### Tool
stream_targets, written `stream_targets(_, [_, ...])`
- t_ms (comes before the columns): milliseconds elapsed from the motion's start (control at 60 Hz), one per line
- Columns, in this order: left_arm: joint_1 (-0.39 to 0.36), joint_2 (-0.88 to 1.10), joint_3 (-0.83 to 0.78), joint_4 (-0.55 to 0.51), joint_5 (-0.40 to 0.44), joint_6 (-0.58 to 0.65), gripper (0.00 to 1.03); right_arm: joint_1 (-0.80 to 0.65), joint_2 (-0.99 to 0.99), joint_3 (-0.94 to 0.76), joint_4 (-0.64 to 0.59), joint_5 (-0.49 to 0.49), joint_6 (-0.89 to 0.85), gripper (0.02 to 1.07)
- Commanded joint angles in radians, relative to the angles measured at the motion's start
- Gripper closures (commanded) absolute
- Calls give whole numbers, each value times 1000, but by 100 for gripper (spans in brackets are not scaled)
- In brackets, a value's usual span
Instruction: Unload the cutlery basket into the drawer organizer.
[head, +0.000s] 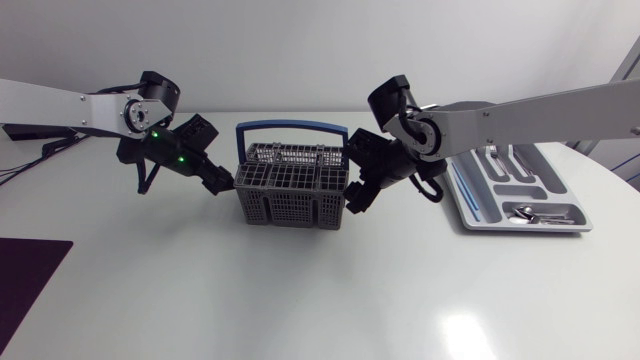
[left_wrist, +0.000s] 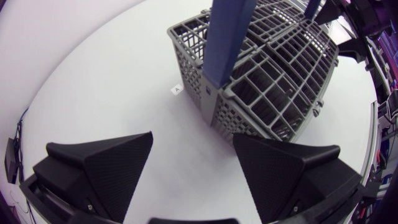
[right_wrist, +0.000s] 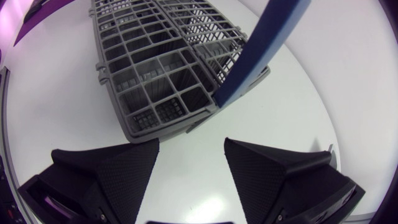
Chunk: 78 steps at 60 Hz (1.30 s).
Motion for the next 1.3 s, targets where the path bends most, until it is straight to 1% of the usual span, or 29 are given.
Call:
stream_targets(0, [-33, -40, -52, -9, 22, -2, 13, -15, 39, 43, 6, -13, 25, 30])
stream_targets(117, [-41, -57, -69, -6, 22, -5, 13, -30, 54, 63, -7, -34, 21, 30])
stream_targets(517, [-3, -58, -40, 10, 22, -11, 11, 7, 24, 28, -22, -39, 32, 30])
stream_targets(700, [7, -52, -37, 15, 22, -11, 11, 18, 11, 17, -20, -27, 38, 30])
stream_targets(833, [19, -49, -32, 17, 22, -10, 10, 22, 16, 9, -20, 7, 41, 30])
stream_targets(900, [25, -49, -32, 17, 22, -11, 7, 21, 14, 2, -20, 33, 42, 30])
stream_targets(917, [28, -49, -32, 17, 22, -10, 6, 19, 13, 0, -20, 35, 42, 30])
stream_targets(1000, [45, -54, -32, 15, 22, -11, 5, 16, -9, -17, -20, 64, 50, 18])
stream_targets(1067, [54, -63, -39, 15, 22, -11, 5, 14, -36, -37, -19, 90, 53, 17])
stream_targets(1183, [66, -106, -65, 15, 22, -10, 5, 10, -101, -83, -19, 124, 53, 8])
stream_targets(1283, [71, -166, -101, 24, 22, -11, 5, 1, -165, -127, -17, 139, 53, 7])
